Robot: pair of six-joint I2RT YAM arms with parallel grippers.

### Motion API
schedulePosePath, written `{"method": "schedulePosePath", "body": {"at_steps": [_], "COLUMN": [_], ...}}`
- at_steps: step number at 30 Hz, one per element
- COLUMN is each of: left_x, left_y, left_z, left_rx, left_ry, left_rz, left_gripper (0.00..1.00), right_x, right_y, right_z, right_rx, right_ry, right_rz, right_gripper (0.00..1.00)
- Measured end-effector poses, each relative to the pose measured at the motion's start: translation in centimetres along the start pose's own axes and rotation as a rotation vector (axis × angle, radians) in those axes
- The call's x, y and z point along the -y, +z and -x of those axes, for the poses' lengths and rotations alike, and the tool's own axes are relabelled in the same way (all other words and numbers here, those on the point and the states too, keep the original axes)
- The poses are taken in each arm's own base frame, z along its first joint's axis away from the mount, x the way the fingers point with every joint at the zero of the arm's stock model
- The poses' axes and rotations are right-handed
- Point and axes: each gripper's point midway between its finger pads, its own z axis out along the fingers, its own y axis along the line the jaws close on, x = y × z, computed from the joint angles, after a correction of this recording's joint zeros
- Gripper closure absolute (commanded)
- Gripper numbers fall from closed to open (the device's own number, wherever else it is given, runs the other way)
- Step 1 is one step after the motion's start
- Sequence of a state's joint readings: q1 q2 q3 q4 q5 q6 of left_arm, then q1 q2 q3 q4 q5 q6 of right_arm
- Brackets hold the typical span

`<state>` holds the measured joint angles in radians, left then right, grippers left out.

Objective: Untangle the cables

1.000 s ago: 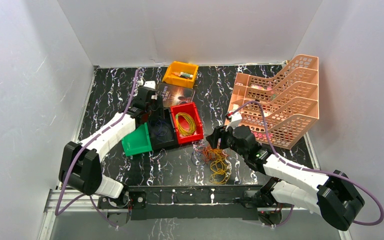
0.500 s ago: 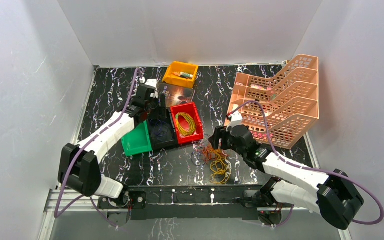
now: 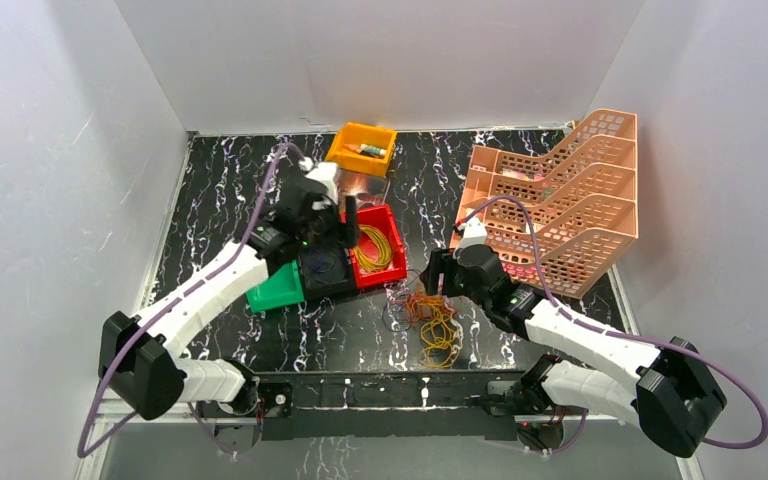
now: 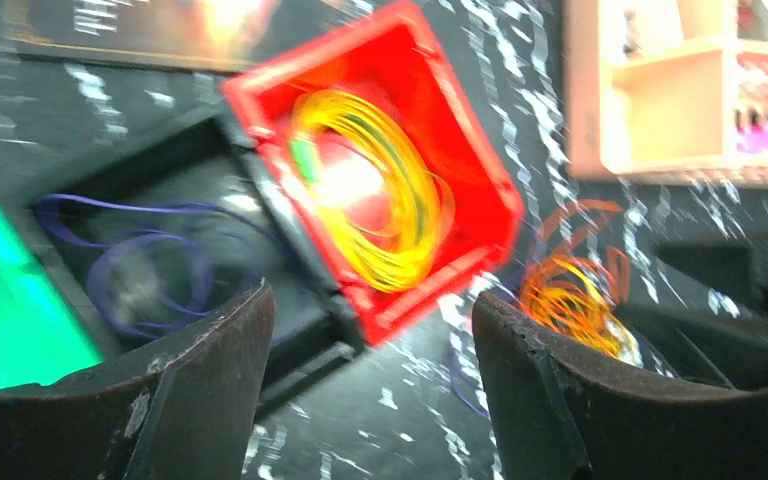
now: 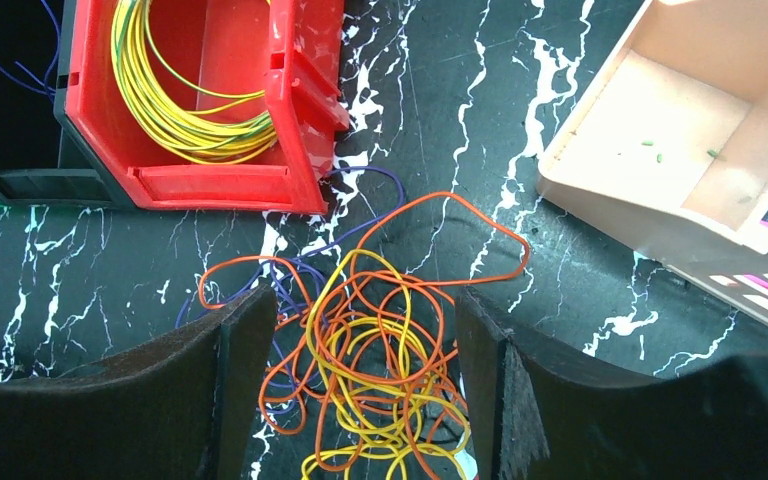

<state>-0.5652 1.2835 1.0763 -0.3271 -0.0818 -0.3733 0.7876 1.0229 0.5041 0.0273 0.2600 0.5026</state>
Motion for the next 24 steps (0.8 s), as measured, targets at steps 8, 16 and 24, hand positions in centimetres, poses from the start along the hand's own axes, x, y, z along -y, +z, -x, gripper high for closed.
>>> {"method": "schedulePosePath", "body": {"at_steps": [8, 16, 24], "left_x": [7.9, 9.8, 8.9], "left_y": [-0.7, -0.4, 0.5], "left_z": [-5.9, -12.1, -15.6], "left_rx": [-0.112, -0.236, -0.271], "left_ry": [0.055, 0.092, 0.075], "left_rz": [-0.146, -0.191, -0.207], "left_gripper": [0.31, 0.32, 0.34], "right_x": [0.0, -0.3, -0.5], "right_y": [0.0, 0.0, 0.0], "right_z": [-0.2, -0.3, -0.6], "right_rx": [-0.006, -0.016, -0.028], "right_ry": [0.012, 0.016, 0.015], "right_rz": [-0.002, 0.013, 0.024], "right_gripper": [0.27, 0.27, 0.27]}}
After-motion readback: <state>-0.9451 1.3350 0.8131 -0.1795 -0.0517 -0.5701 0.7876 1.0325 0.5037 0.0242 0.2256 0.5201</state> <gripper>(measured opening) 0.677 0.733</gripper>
